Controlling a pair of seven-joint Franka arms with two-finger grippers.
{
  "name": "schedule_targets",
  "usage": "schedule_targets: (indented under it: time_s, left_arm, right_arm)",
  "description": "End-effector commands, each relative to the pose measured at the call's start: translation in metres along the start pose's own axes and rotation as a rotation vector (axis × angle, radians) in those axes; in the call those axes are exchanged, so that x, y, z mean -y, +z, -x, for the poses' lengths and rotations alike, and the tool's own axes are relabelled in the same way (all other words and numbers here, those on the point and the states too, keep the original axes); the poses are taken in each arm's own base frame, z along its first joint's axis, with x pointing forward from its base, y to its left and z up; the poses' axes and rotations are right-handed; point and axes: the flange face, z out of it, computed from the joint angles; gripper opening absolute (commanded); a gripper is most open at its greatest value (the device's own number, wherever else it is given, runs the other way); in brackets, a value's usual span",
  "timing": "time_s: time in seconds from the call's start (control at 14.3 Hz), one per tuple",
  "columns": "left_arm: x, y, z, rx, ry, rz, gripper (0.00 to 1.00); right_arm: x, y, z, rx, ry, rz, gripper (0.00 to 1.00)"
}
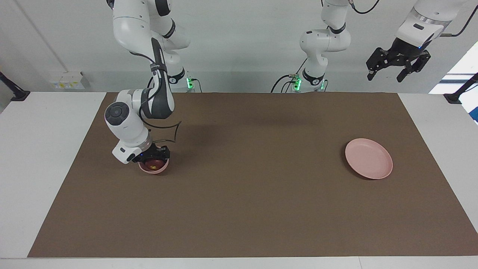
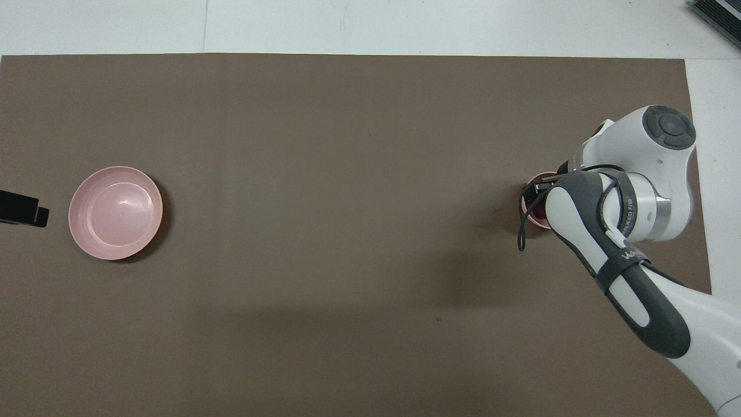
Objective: Move apple from plate to bowl
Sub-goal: 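Lower the held apple into the small pink bowl with the right gripper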
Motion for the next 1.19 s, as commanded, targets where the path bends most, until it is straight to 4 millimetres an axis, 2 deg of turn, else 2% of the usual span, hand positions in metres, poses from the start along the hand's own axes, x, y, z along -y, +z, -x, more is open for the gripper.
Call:
schedule_targets:
  time_s: [0.0,0.07,0.42,0.49,0.91,1.12]
  left_arm:
    - [0.001,0.000,0.008,0.001,-0.006,-0.003,1.00]
    - [0.000,0.000,0.008,0.001,-0.004,-0.001,1.00]
    - [0.001,0.000,0.008,0.001,-0.006,-0.003,1.00]
    - [0.001,0.000,0.008,0.003,-0.006,-0.003,1.00]
    - [0.001,0.000,0.008,0.003,-0.006,-0.003,1.00]
    - [0.001,0.000,0.008,0.003,-0.006,-0.003,1.00]
  right_arm:
    - [-0.004,-0.001,-0.001,-0.017,-0.017,0.016,0.72]
    - [-0.004,-0.001,-0.001,-0.017,-0.016,0.016,0.79]
    - [-0.004,-0.001,-0.001,-0.017,-0.013,0.015,0.91]
    - [-0.004,-0.001,-0.001,-0.017,-0.013,0.015,1.00]
    - [-0.004,-0.007,-0.002,-0.015,-0.014,0.015,1.00]
    - [-0.001,-0.042,-0.002,-0.035,-0.017,0.014,1.00]
